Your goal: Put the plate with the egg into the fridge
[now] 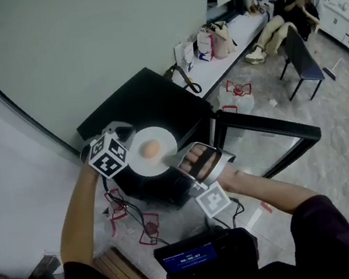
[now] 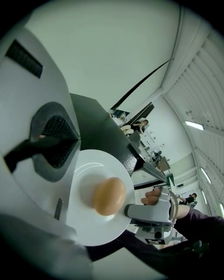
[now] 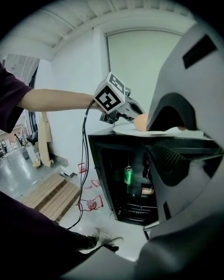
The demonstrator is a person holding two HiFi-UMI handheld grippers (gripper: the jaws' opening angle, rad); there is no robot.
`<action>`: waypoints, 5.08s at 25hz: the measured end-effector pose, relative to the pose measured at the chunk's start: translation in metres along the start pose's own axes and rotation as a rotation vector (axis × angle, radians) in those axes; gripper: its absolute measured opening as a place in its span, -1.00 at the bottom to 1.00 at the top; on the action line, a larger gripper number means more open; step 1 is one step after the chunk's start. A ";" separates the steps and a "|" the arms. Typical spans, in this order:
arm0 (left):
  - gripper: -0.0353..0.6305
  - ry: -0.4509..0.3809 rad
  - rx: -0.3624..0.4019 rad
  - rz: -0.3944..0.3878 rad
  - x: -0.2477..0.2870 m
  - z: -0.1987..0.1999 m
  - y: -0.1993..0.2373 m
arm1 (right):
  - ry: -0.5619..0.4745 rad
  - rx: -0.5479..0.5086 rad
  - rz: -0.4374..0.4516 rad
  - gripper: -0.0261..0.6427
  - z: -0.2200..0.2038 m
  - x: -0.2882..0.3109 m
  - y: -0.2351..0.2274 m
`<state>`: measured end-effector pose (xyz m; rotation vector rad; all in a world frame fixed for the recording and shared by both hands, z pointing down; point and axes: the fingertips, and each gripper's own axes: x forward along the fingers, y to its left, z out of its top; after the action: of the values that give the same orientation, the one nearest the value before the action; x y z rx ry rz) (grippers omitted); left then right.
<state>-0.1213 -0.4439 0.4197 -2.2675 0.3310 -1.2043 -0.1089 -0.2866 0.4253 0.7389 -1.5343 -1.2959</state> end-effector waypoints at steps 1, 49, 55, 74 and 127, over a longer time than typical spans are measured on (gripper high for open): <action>-0.87 -0.006 0.006 -0.002 0.000 0.004 -0.003 | 0.002 -0.008 -0.007 -0.59 0.000 -0.001 0.000; -0.87 -0.333 -0.913 0.713 -0.116 0.089 -0.299 | 0.021 0.056 -0.006 -0.86 0.010 -0.140 0.132; -0.87 -0.319 -0.920 0.724 -0.113 0.072 -0.298 | 0.018 0.072 0.008 -0.86 0.014 -0.117 0.137; -0.87 -0.190 -1.060 0.638 0.001 -0.039 -0.305 | 0.036 0.133 0.300 -0.86 -0.015 0.133 0.308; -0.87 -0.362 -0.960 0.599 -0.015 0.066 -0.276 | -0.400 1.557 0.369 -0.50 -0.010 -0.076 0.153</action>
<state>-0.0857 -0.1878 0.5373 -2.7260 1.5648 -0.2980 -0.0531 -0.1843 0.5500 1.0113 -2.7646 0.2979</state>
